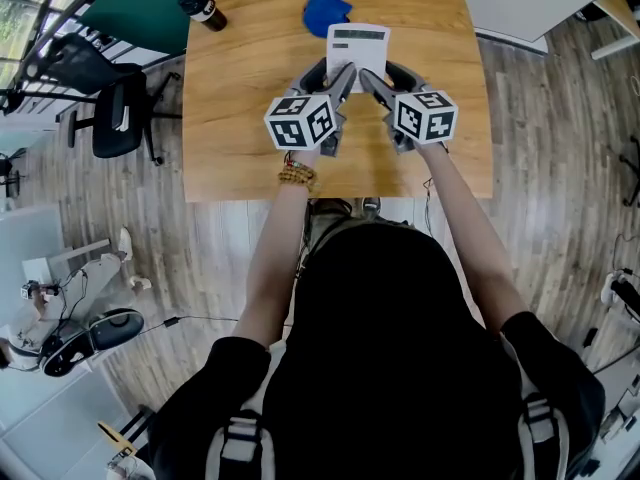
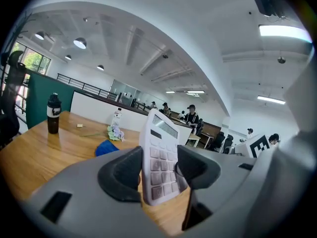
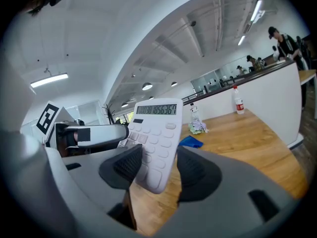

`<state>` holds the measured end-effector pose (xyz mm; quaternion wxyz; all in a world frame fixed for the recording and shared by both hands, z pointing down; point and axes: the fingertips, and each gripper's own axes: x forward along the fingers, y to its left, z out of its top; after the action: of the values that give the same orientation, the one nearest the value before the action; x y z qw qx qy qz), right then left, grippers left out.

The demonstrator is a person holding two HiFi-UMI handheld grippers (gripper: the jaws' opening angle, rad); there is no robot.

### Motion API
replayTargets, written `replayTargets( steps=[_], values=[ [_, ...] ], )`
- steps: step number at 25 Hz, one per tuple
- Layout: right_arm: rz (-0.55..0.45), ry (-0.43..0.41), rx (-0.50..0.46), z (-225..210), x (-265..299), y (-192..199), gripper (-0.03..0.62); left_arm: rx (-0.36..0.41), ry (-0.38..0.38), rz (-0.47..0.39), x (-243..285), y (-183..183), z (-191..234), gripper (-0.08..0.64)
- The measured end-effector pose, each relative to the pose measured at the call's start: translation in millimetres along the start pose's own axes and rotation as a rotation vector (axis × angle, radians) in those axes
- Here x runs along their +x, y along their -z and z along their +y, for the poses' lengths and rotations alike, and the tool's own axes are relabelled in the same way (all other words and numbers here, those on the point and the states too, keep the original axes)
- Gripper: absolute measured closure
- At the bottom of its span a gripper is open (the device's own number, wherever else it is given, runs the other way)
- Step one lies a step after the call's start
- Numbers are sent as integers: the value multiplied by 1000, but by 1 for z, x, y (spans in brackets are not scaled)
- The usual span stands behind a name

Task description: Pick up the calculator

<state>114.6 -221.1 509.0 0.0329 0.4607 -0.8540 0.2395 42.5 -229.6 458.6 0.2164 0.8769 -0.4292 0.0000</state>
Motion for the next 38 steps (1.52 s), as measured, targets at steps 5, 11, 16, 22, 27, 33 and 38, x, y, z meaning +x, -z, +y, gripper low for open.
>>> replayTargets(
  steps=[5,11,16,22,27,33,38],
  values=[
    [-53,-19,-20,6,-2,-24,357,28,33,-71,-4,-31,-12,324],
    [-118,-10,-53,13,-16,-55,362,91,60,-127,-7,-54,-29,324],
    [-182,-25,-77,20,-28,-79,362,136,102,-210,-14,-79,-48,324],
    [-256,-34,-126,37,-49,-107,360,144,105,-265,-24,-96,-59,324],
    [-317,-62,-149,59,-66,-127,362,141,103,-316,-38,-114,-67,324],
    [-399,-72,-250,83,-80,-147,371,183,101,-383,-55,-132,-78,324],
    [-411,-63,-324,97,-87,-147,374,232,88,-422,-72,-137,-84,324]
  ],
)
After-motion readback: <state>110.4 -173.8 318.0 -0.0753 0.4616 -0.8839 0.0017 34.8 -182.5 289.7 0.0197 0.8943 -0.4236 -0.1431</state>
